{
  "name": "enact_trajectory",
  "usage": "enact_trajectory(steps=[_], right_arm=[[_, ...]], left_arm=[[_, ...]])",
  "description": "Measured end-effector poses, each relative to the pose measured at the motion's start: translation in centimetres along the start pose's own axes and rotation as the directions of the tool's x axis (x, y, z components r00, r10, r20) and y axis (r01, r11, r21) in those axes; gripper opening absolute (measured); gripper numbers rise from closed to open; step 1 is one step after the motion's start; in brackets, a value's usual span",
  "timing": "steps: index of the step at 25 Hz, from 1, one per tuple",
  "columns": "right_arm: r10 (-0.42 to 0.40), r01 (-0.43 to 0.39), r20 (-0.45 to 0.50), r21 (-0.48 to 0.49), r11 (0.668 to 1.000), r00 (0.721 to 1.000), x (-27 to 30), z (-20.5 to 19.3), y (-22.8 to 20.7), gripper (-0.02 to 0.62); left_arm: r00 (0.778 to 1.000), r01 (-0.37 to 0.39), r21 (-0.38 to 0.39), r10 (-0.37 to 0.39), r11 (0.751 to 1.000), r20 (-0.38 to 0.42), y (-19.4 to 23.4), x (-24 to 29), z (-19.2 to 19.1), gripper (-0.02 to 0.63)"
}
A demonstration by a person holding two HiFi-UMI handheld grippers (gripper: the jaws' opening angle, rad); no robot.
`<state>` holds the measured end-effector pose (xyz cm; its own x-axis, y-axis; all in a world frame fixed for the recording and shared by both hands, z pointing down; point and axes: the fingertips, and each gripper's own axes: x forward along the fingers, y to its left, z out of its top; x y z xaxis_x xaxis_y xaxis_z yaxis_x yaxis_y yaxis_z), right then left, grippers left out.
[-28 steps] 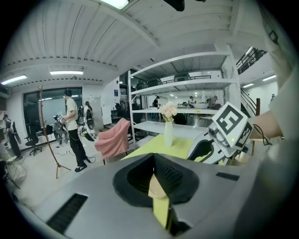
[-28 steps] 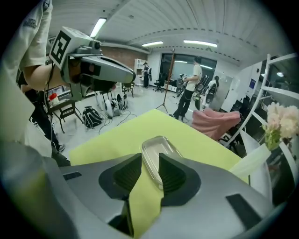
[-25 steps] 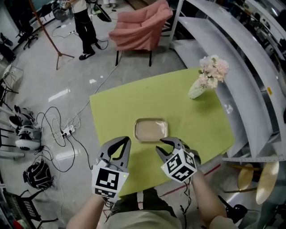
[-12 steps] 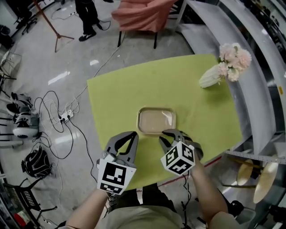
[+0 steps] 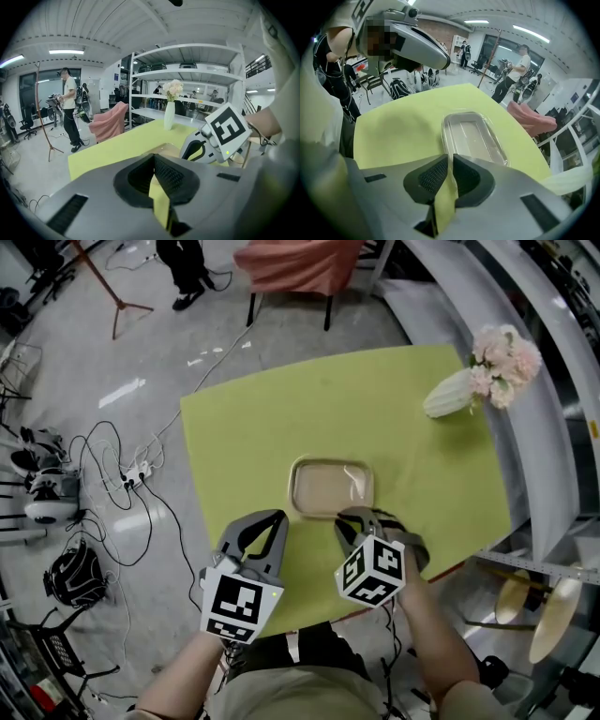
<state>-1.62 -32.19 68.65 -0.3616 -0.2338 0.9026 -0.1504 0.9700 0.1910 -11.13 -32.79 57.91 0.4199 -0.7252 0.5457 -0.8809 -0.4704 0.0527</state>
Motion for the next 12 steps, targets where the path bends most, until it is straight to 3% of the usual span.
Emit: enact_trajectory(steps=[12], right_arm=[[-0.027,0.024,0.041,0.084,0.996,0.999,-2.3,0.5,-0.8,0.020]], left_arm=[[1.000,-0.002,0.016,0.001,1.000,0.010,-0.1,-0.9,0.6,0.006]])
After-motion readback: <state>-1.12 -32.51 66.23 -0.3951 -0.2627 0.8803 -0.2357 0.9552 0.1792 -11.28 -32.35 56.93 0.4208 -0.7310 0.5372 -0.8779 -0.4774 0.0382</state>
